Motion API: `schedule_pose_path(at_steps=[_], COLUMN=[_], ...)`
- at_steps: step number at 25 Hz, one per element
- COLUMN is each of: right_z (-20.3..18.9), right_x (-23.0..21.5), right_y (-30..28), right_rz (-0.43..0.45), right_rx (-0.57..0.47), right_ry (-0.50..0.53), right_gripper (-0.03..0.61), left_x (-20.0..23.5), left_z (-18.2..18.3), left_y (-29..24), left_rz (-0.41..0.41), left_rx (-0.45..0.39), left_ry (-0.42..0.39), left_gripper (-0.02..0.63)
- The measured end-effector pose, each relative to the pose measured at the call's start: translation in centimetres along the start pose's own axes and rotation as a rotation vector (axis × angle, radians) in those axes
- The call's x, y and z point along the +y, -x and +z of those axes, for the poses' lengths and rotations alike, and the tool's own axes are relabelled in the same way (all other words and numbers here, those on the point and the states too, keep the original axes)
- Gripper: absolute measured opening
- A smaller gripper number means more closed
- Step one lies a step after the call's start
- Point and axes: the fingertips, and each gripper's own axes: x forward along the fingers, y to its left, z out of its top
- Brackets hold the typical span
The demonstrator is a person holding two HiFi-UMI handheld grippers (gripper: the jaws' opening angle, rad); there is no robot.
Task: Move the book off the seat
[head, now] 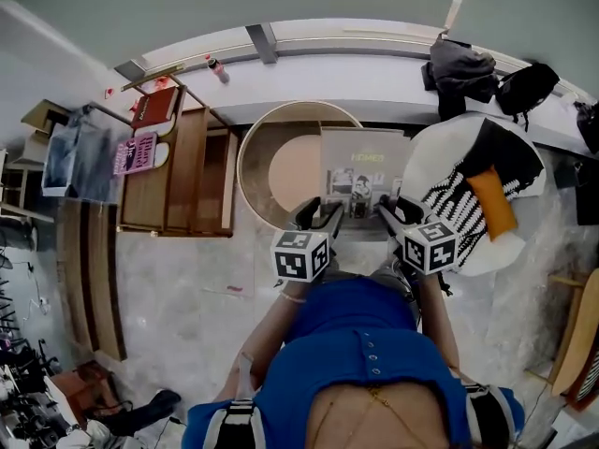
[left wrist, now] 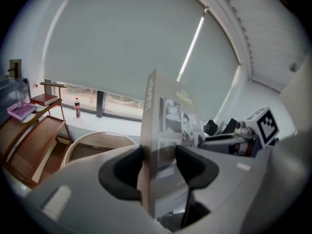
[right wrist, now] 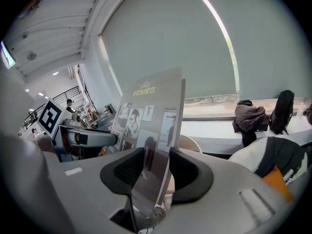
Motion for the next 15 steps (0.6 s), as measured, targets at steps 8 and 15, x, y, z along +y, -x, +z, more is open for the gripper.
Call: schedule_pose_path(at_steps=[8,15], right_z=[1.9,3.2], right_x=[9.9,13.7], right_y=[-8.9,-12.1], right_rz=[0.066,0.135], right_rx=[0.052,0.107], right_ry=[0.06,0.136], right_gripper=[0.161,0.161], left_x=[12.1,16.2], left_z=[-0.2,-0.4], left_y=[5.6,8.3], left_rz=[0.064,0.126], left_rx=[-0.03,-0.073], left_ry=[0.094,0.184], left_gripper=[0.213,0.213])
